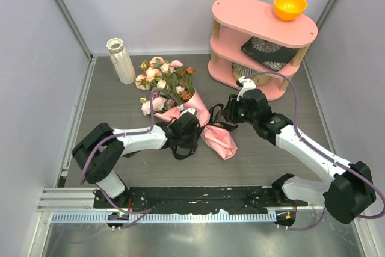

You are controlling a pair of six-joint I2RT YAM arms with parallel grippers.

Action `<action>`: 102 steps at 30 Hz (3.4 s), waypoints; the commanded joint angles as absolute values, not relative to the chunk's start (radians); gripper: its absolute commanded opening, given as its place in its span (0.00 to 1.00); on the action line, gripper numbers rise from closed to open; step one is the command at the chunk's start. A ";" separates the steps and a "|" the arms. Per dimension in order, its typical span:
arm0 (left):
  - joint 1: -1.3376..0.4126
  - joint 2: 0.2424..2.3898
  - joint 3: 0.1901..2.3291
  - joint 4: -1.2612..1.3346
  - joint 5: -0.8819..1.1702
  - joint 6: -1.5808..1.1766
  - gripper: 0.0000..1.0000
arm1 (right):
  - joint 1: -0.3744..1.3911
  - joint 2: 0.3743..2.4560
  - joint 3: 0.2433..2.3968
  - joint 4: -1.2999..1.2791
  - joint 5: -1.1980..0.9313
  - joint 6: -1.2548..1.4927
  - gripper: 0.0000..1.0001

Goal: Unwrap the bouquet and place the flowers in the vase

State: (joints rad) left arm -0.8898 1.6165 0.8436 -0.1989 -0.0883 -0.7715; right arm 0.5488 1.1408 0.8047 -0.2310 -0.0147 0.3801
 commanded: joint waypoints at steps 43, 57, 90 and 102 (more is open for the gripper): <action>-0.888 1.486 0.744 -0.118 -0.190 -0.845 0.00 | 0.526 1.328 0.858 -0.218 -0.193 0.305 0.66; -0.888 1.444 0.715 -0.106 -0.193 -0.854 0.00 | 0.609 1.502 0.939 -0.324 0.301 0.348 0.57; -0.762 1.423 0.856 0.204 0.124 -0.850 0.14 | 0.580 1.425 0.724 0.140 -0.451 0.595 0.01; -0.638 1.661 0.870 0.316 0.166 -0.792 0.00 | 0.583 1.463 0.575 0.078 -0.301 0.584 0.01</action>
